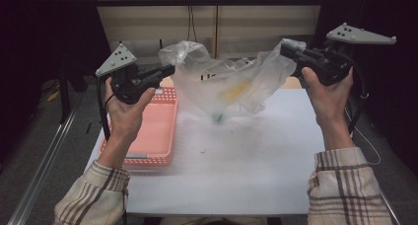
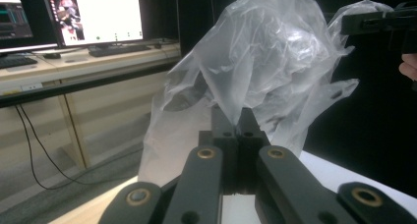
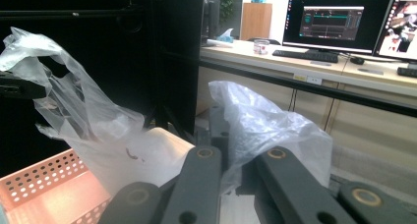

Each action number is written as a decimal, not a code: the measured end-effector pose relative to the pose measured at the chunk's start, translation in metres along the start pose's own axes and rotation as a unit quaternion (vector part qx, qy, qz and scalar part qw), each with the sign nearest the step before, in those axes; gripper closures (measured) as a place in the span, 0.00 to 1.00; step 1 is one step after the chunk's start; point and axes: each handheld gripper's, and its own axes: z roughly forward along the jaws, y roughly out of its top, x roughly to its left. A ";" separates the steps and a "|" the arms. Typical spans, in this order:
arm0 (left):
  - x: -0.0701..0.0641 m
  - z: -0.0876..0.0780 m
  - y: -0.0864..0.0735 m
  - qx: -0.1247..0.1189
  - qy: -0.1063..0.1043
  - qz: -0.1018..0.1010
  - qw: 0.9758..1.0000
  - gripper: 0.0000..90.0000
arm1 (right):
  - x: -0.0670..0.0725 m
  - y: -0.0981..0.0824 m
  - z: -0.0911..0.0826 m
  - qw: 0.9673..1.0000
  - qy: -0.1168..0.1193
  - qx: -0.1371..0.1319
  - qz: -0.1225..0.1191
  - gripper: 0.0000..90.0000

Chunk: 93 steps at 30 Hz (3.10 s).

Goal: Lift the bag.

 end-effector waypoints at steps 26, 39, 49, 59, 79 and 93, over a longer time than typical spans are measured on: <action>0.012 -0.005 0.015 -0.010 0.024 -0.007 1.000 1.00 | -0.017 0.023 0.032 1.000 -0.008 0.004 0.009 1.00; 0.024 0.020 -0.021 0.041 0.042 -0.020 0.998 1.00 | -0.027 -0.031 0.043 0.998 -0.021 0.064 0.019 1.00; 0.026 0.033 -0.037 0.062 0.039 -0.022 0.997 1.00 | -0.034 -0.068 0.053 0.993 -0.026 0.109 0.024 0.99; 0.029 0.029 -0.041 0.065 0.045 -0.039 0.996 0.86 | -0.035 -0.069 0.036 0.994 -0.032 0.091 0.057 0.58; 0.023 -0.008 -0.028 0.051 0.074 -0.020 0.996 0.07 | -0.022 -0.087 0.014 0.992 -0.063 0.095 0.044 0.26; 0.021 -0.038 -0.041 0.050 0.074 -0.008 0.996 0.06 | -0.010 -0.107 0.011 0.992 -0.055 0.102 0.041 0.24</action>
